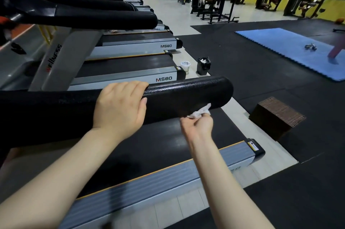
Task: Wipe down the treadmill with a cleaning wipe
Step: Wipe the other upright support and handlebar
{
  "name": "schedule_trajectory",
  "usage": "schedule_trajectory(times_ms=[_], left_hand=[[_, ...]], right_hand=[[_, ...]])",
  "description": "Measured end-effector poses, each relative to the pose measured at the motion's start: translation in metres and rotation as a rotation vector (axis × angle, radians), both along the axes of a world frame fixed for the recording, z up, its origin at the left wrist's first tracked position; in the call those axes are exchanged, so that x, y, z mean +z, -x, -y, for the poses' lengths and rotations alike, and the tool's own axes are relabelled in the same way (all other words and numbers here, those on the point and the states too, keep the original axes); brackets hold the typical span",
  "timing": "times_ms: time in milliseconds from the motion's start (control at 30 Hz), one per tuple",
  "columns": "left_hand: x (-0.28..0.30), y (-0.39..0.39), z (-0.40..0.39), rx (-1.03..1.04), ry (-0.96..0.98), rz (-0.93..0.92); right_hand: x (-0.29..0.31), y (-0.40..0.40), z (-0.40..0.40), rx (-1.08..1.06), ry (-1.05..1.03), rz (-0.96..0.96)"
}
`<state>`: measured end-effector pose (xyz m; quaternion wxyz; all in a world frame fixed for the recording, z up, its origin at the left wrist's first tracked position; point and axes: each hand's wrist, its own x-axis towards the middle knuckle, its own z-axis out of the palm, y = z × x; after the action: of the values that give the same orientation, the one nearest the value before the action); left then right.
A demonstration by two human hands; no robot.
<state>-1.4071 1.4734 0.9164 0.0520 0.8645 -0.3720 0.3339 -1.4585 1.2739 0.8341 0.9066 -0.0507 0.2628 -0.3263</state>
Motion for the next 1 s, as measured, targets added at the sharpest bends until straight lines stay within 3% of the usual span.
schedule_trajectory(times_ms=[133,233,367,467,567,733,900,1000], left_hand=[[0.002,0.001,0.001,0.006,-0.007,0.002],[0.003,0.003,0.001,0.023,-0.026,-0.005],[0.008,0.003,-0.001,0.005,-0.098,-0.034],[0.013,0.006,-0.019,-0.111,-0.135,-0.086],[0.020,0.012,-0.063,-0.162,-0.049,-0.114],[0.039,0.000,-0.178,0.012,0.029,-0.016],[0.064,-0.025,-0.271,0.196,0.128,-0.029],[0.065,-0.040,-0.311,0.252,0.134,-0.035]], right_hand=[[0.021,0.022,0.030,-0.052,-0.008,0.020],[0.030,0.012,-0.001,-0.110,-0.033,-0.053],[0.028,-0.004,-0.070,0.067,-0.060,-0.095],[0.027,-0.004,-0.125,0.234,-0.049,-0.021],[0.023,0.003,-0.129,0.283,-0.116,0.037],[0.031,0.008,-0.116,0.097,-0.153,0.132],[0.047,-0.018,-0.223,0.186,-0.021,0.000],[0.042,-0.027,-0.230,0.167,0.009,-0.070]])
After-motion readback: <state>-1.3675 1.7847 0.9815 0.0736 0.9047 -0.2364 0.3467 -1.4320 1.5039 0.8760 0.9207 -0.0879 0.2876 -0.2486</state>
